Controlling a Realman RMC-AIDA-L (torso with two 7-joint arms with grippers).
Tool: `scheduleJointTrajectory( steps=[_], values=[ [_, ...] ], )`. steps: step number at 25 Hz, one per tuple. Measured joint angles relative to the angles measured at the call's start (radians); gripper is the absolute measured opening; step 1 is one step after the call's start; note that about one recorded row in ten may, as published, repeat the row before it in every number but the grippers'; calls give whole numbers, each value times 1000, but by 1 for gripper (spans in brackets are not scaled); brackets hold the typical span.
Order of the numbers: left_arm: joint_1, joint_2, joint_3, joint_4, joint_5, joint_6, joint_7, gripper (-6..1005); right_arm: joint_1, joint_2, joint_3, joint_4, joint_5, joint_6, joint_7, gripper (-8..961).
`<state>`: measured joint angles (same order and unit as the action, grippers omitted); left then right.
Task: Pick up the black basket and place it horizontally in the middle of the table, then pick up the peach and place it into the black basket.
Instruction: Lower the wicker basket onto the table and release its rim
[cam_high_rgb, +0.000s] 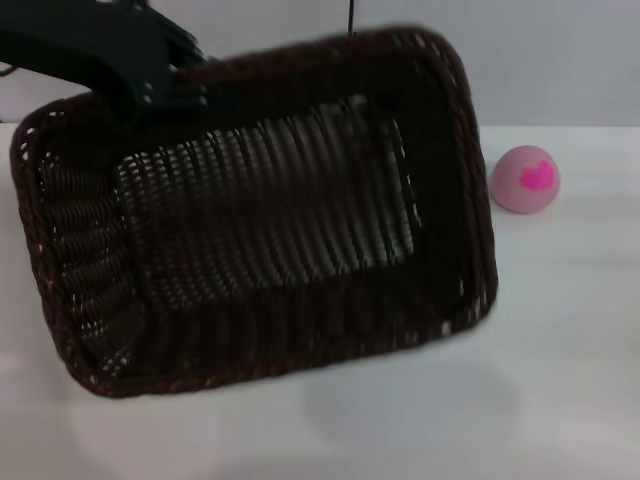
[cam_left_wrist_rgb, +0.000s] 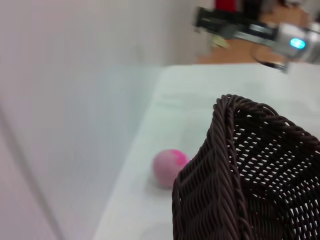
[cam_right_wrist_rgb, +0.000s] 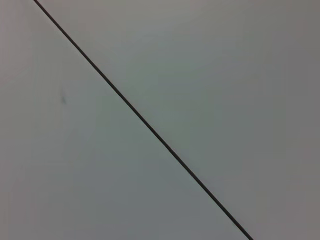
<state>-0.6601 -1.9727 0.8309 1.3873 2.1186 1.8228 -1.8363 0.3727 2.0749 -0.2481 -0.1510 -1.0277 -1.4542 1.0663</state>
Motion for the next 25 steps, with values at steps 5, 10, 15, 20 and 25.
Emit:
scheduleJointTrajectory(
  steps=[5, 10, 15, 20, 25],
  values=[
    [-65, -10, 100, -13, 36, 55, 40, 183, -4, 0, 1, 17, 0, 0, 0, 555],
    [-134, -60, 193, -95, 122, 46, 82, 183, -10, 1, 1, 26, 0, 0, -4, 555],
    [-184, -87, 216, -157, 169, 23, 117, 183, -13, 1, 1, 27, 0, 0, -4, 556],
    [-205, -88, 224, -191, 168, 4, 137, 191, -14, 1, 1, 32, 0, 4, -5, 556],
    [-221, -90, 227, -238, 167, -38, 151, 210, -11, 0, 1, 32, 0, 13, -5, 556]
  ],
)
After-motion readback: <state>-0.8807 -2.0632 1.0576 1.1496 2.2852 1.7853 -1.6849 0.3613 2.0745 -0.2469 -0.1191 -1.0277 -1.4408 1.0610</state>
